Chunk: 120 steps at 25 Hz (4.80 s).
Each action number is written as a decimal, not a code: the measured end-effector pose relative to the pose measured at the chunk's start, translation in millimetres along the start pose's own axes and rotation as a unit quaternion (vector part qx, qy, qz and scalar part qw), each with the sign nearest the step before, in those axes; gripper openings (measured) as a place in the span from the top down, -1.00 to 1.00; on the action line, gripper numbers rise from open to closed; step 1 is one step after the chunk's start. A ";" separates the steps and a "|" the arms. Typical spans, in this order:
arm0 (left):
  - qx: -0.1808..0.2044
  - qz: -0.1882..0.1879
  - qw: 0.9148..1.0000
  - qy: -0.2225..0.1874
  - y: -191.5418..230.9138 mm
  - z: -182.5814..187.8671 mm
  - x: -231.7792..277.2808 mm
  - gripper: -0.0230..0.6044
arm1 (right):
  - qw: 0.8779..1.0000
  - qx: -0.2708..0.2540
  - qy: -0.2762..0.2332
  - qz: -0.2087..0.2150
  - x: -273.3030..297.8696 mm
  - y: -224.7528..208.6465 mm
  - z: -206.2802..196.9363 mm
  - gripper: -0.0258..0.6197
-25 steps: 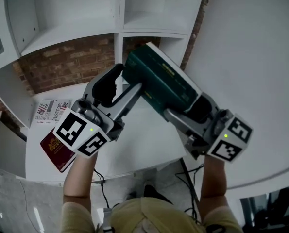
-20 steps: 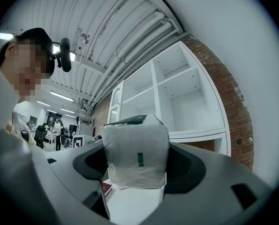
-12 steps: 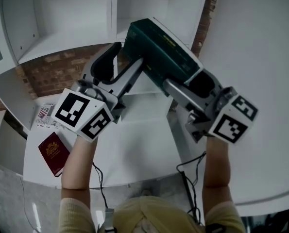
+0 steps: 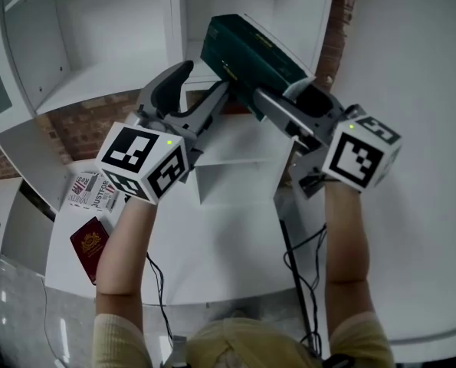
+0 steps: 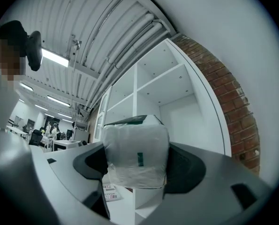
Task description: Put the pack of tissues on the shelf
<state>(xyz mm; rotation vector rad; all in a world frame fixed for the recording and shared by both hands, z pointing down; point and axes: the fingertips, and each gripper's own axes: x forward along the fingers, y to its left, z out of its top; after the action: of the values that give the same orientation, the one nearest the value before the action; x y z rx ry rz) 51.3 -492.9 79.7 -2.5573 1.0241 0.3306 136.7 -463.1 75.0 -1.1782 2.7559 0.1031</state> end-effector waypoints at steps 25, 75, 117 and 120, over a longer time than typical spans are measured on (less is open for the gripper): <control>0.018 0.059 0.998 0.024 36.0 -5.0 -46.0 0.05 | 0.989 -0.030 0.119 -0.088 120.2 -67.5 -12.3 -0.13; 0.016 0.063 0.998 0.011 25.3 10.1 -100.3 0.05 | 0.923 -0.313 -0.002 -0.223 100.4 -35.7 23.8 -0.29; -0.047 0.131 0.990 0.025 -1.4 -27.9 -191.7 0.71 | 0.986 -0.089 -0.063 -0.123 -28.9 74.5 -89.8 -0.24; -0.037 0.139 0.989 0.027 -6.0 -28.7 -197.4 0.71 | 0.986 -0.080 -0.064 -0.128 -36.3 77.5 -96.0 -0.22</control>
<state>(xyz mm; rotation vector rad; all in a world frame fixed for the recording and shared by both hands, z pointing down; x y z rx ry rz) -82.1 -379.4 175.2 -2.4998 1.4184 0.3788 95.5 -395.1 176.1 -1.4989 2.4997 0.3641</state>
